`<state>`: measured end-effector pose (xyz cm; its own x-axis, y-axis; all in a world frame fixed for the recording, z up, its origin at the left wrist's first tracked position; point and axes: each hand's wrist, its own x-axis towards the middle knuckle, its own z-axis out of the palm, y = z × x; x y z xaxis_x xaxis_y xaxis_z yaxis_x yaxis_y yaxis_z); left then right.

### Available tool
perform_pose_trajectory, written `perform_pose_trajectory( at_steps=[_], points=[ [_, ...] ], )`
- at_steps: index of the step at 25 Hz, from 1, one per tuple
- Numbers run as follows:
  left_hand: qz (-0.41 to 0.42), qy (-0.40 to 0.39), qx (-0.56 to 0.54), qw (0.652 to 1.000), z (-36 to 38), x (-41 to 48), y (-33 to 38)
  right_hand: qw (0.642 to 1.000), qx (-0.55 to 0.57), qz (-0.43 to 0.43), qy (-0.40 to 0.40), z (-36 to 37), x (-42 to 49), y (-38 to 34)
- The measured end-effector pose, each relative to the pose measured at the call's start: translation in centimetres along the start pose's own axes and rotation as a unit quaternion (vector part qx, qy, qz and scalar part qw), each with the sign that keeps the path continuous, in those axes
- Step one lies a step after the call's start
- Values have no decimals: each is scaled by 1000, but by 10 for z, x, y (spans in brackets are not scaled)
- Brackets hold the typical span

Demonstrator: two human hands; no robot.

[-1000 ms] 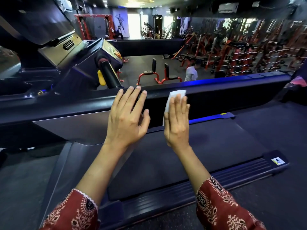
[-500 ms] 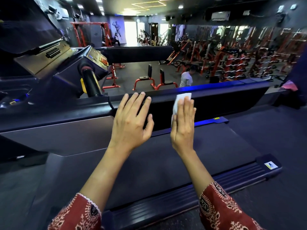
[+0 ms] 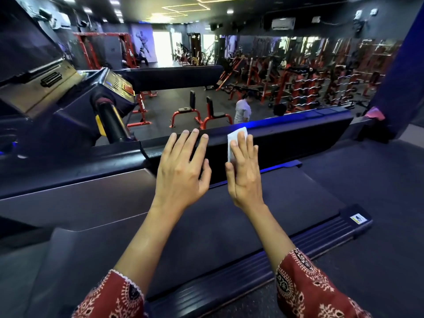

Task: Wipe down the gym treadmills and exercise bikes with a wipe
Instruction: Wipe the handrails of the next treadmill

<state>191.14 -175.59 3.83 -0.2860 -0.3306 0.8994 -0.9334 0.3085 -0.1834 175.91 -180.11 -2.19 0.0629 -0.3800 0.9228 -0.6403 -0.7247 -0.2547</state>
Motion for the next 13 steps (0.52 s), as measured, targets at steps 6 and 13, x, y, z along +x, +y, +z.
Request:
perform_pose_trajectory(
  at_steps=[6,13],
  points=[
    [11,21,-3,1000,7,-1,-2,999,-22,18,24,-2,4,12],
    [17,38,4,999,22,-5,12,996,-81,-12,21,5,-22,25]
  ],
)
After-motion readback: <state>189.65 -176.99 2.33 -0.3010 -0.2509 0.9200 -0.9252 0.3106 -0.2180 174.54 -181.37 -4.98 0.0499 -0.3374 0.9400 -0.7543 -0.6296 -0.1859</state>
